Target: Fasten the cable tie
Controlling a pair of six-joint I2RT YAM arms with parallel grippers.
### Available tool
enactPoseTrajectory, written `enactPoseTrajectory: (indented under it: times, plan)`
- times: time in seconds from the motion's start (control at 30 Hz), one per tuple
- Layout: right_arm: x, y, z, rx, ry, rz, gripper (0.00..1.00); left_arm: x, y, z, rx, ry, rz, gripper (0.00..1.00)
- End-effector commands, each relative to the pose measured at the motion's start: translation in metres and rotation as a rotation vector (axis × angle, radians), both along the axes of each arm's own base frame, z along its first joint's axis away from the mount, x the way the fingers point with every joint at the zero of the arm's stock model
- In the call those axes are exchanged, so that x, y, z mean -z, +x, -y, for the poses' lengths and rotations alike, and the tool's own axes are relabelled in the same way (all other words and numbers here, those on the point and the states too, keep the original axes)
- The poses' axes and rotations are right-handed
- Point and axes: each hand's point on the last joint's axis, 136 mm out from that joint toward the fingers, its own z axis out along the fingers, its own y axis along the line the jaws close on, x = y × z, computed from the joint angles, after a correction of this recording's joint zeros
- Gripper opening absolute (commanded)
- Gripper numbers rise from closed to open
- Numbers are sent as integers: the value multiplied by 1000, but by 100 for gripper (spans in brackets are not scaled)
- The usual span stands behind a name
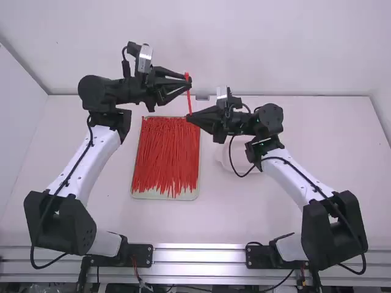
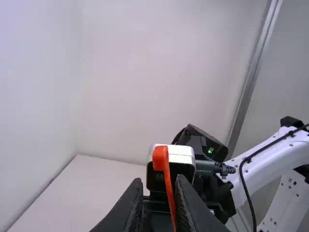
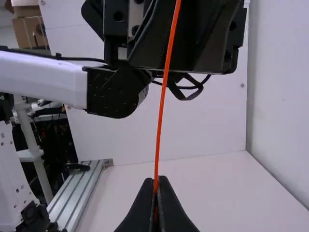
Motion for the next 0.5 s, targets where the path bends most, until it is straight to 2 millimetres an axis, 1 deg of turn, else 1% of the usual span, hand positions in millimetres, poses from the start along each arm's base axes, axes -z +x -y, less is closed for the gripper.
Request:
enactPoseTrajectory:
  times: [0.0, 0.13, 0.27, 0.3, 0.33, 0.37, 0.4, 0.47]
  plan:
    - [-11, 1, 0, 5, 13, 29, 0, -7, -3, -2, -10, -14, 5, 21]
    - [-11, 1, 0, 5, 13, 29, 0, -9, -6, -2, -2, -12, 26, 20]
    - [-11, 1, 1, 5, 13, 29, 0, -12, -8, -2, -1, -23, 31, 21]
    - [-11, 1, 0, 5, 13, 29, 0, -13, -9, -2, 2, -21, 39, 20]
    - [-11, 1, 0, 5, 13, 28, 0, -13, -11, -2, 6, -21, 44, 17]
    - [-11, 1, 1, 5, 12, 26, 0, -14, -11, -2, 9, -23, 38, 10]
    - [-11, 1, 1, 5, 11, 25, 0, -14, -11, -2, 9, -23, 37, 8]
    - [-11, 1, 0, 5, 12, 25, 0, -14, -11, -2, 8, -23, 35, 2]
